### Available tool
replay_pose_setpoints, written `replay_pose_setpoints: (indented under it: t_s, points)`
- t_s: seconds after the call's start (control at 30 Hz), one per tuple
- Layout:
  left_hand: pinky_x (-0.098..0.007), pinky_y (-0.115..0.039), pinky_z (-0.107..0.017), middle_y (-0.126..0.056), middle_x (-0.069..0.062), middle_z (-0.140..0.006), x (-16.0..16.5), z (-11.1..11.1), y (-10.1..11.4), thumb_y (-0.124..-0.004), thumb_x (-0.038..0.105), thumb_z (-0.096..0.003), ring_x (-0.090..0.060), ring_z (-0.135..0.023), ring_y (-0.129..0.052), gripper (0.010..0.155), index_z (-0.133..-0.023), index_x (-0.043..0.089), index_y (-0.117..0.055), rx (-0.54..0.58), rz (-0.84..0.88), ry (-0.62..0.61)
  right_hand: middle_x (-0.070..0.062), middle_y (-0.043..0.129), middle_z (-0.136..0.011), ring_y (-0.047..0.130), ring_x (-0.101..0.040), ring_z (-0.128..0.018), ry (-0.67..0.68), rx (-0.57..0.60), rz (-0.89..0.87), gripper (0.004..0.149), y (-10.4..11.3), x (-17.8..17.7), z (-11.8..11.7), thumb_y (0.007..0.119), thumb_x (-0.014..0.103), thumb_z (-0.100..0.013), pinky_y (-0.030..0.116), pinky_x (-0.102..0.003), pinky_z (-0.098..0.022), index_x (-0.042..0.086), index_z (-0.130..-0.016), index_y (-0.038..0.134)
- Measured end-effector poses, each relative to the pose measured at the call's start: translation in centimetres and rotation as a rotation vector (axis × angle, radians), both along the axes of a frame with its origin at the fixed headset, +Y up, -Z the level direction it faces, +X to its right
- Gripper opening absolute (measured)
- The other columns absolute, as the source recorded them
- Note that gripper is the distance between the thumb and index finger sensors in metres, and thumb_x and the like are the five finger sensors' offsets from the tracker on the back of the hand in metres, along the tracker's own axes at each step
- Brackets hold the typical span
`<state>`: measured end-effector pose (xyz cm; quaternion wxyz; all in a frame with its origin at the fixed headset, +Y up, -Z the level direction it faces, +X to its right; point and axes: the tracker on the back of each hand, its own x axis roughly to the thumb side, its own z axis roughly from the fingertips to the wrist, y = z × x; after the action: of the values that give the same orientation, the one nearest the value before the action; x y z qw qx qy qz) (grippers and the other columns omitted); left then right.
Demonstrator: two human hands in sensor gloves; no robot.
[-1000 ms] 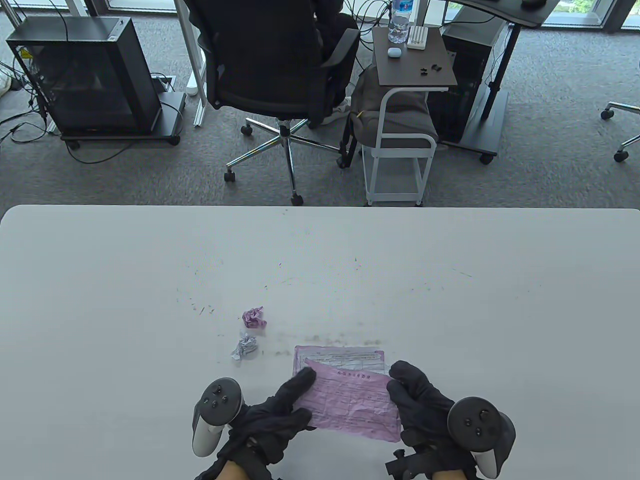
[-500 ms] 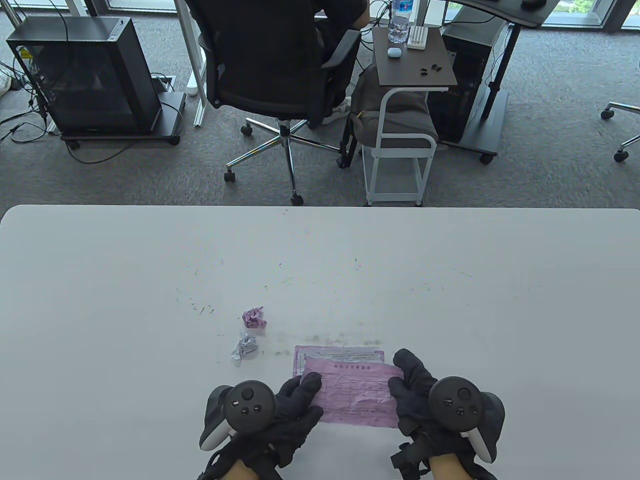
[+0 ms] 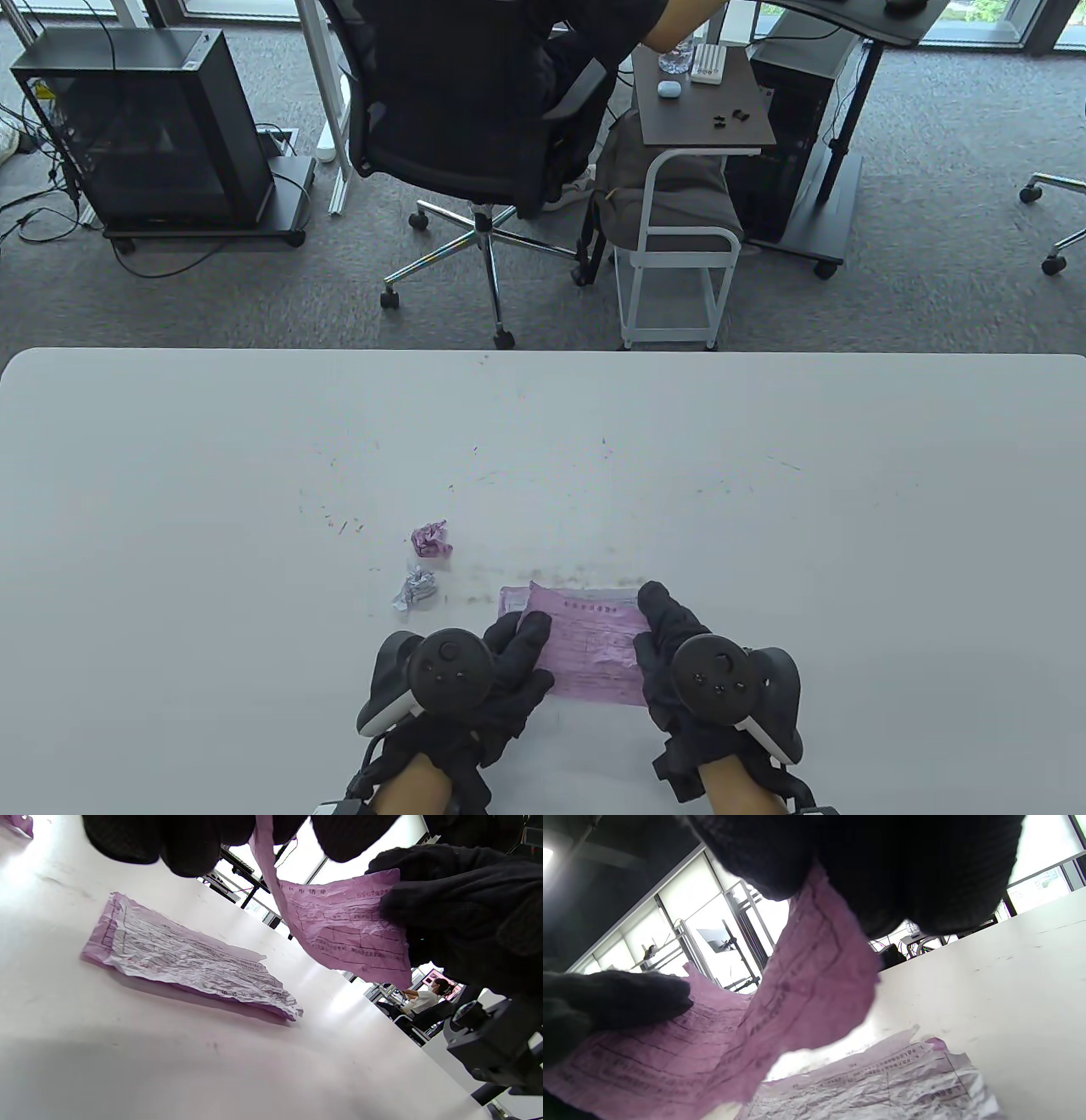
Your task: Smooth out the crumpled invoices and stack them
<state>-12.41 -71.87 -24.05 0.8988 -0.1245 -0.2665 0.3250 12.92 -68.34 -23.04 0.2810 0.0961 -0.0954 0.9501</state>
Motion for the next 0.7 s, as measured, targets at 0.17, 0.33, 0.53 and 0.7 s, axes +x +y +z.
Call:
replay_pose_setpoints:
  t_s: [0.17,0.33,0.53,0.7]
  points:
    - [-0.062,-0.064,-0.062,-0.037,-0.025,-0.110,-0.3,-0.2,-0.7,-0.068,0.034,-0.0614,-0.054,-0.093,-0.063,0.064,-0.113,0.004,-0.046,0.000,-0.019,-0.001,-0.016,0.085,-0.078,0.095,-0.026,-0.051,-0.044,-0.040,0.084,0.056,-0.6,0.7,-0.3,0.081,0.020,-0.050,0.088,-0.045,-0.038,0.009,-0.098,0.054]
    - [-0.063,-0.062,-0.063,-0.035,-0.024,-0.110,-0.7,-0.1,-1.8,-0.068,0.034,-0.0615,-0.055,-0.094,-0.061,0.065,-0.113,0.004,-0.044,-0.060,-0.033,-0.010,-0.017,0.085,-0.077,0.095,-0.027,-0.050,-0.044,-0.083,-0.001,0.055,-3.8,0.6,-0.6,0.081,0.019,-0.050,0.087,-0.046,-0.037,0.008,-0.098,0.055]
    - [-0.062,-0.063,-0.063,-0.036,-0.023,-0.110,-1.3,-0.6,-2.6,-0.068,0.035,-0.0615,-0.055,-0.094,-0.060,0.064,-0.113,0.005,-0.045,-0.076,-0.048,0.041,-0.015,0.084,-0.079,0.095,-0.027,-0.052,-0.003,-0.084,0.054,0.056,-4.0,0.2,-0.5,0.081,0.020,-0.050,0.088,-0.045,-0.038,0.009,-0.098,0.054]
    - [-0.063,-0.061,-0.064,-0.034,-0.021,-0.112,-1.1,-0.8,-3.4,-0.067,0.035,-0.0617,-0.055,-0.096,-0.058,0.063,-0.114,0.008,-0.045,-0.125,-0.034,0.044,-0.015,0.084,-0.079,0.095,-0.027,-0.052,-0.004,-0.059,0.037,0.057,-3.7,0.8,-0.4,0.081,0.020,-0.050,0.088,-0.045,-0.038,0.009,-0.098,0.053]
